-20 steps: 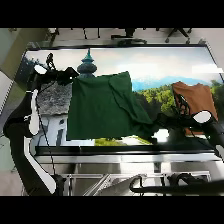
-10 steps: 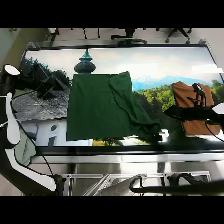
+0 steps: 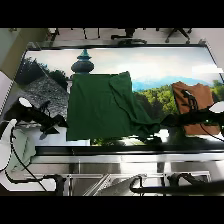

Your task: Fold the shirts.

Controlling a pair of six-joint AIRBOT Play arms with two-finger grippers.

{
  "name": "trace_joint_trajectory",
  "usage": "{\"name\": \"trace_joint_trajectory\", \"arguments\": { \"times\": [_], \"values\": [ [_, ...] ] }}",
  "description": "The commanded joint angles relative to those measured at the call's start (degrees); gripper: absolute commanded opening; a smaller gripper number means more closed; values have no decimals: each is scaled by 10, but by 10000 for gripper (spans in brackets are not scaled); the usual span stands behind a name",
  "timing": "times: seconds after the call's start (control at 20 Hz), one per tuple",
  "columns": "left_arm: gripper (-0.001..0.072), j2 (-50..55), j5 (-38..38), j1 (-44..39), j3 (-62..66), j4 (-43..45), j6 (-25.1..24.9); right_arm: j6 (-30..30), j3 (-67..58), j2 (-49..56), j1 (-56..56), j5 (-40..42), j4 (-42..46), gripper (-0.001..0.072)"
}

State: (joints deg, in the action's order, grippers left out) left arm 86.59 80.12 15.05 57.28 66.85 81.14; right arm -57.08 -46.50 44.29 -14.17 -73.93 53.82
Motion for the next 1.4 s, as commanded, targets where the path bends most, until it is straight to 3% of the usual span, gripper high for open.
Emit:
{"name": "trace_joint_trajectory", "arguments": {
  "times": [0.0,0.2,0.3,0.35,0.4,0.5,0.6,0.8,0.95,1.15,1.35],
  "values": [
    [693,-15,-62,-3,-88,-7,-13,18,5,39,32,23,1,500],
    [691,-13,-88,-34,-101,-103,-56,33,5,84,37,54,0,500],
    [472,1,-101,-65,-90,-114,-59,34,5,100,37,68,0,499],
    [465,13,-102,-82,-80,-115,-59,33,5,106,37,70,0,498],
    [463,28,-97,-96,-68,-114,-59,34,5,111,37,69,-4,446],
    [12,58,-75,-118,-34,-115,-62,65,5,114,37,65,-44,26],
    [10,72,-38,-132,12,-114,-62,94,-3,112,35,45,-129,22],
    [8,-7,43,-131,143,-118,-61,74,-150,97,-12,-47,-268,21],
    [9,-115,79,-93,303,-172,-51,33,-321,91,-117,-102,-485,22],
    [9,-226,57,-13,544,-218,-31,-23,-489,68,-269,-60,-761,22],
    [8,-319,4,113,655,-215,-31,-24,-552,23,-344,6,-852,23]
  ]
}}
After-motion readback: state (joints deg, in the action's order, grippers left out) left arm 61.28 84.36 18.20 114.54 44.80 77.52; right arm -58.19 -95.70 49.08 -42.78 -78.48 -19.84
